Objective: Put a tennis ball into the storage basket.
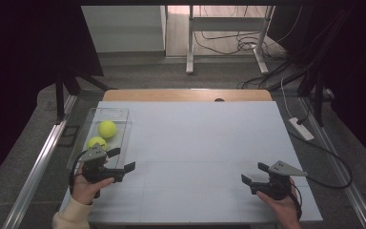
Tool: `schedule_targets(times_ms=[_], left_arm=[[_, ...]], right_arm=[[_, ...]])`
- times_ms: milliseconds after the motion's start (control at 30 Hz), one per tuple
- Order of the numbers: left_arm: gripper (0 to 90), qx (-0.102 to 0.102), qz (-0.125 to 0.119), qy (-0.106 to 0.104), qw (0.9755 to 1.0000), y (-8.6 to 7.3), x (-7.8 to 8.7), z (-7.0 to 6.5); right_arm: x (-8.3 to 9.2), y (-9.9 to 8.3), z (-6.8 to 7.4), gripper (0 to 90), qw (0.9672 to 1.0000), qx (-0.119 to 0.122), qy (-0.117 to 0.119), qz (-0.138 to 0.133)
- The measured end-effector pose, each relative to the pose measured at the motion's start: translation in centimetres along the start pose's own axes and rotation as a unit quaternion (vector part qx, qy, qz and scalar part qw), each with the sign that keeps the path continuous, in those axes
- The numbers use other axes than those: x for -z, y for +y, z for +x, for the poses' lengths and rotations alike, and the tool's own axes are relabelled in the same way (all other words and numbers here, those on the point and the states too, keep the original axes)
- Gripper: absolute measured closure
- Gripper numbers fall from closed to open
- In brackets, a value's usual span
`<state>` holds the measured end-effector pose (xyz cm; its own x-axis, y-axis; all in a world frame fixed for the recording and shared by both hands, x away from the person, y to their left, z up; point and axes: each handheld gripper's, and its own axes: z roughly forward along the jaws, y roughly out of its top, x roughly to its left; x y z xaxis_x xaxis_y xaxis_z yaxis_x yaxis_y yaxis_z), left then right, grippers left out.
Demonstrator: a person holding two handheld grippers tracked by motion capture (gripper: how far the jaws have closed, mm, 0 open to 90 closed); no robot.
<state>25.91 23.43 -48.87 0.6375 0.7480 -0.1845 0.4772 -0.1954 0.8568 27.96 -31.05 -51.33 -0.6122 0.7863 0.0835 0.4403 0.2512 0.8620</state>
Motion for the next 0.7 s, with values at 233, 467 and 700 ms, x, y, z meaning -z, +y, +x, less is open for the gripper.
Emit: schedule_targets(times_ms=[233, 467, 700], left_arm=[[12.9, -0.01, 0.007, -0.001, 0.9999, -0.8, -0.1, -0.8], [13.0, -0.015, 0.019, 0.0, 0.9997, -1.4, -0.5, -1.0], [13.1, -0.016, 0.018, 0.0, 0.9997, -1.3, -0.5, -1.1]], right_arm=[[0.0, 0.0, -0.1, 13.5, 1.0, 0.001, 0.0, -0.001], [0.0, 0.0, -0.1, 13.5, 1.0, 0.0, 0.0, -0.002], [0.0, 0.1, 0.0, 13.5, 1.0, 0.001, 0.0, -0.002]])
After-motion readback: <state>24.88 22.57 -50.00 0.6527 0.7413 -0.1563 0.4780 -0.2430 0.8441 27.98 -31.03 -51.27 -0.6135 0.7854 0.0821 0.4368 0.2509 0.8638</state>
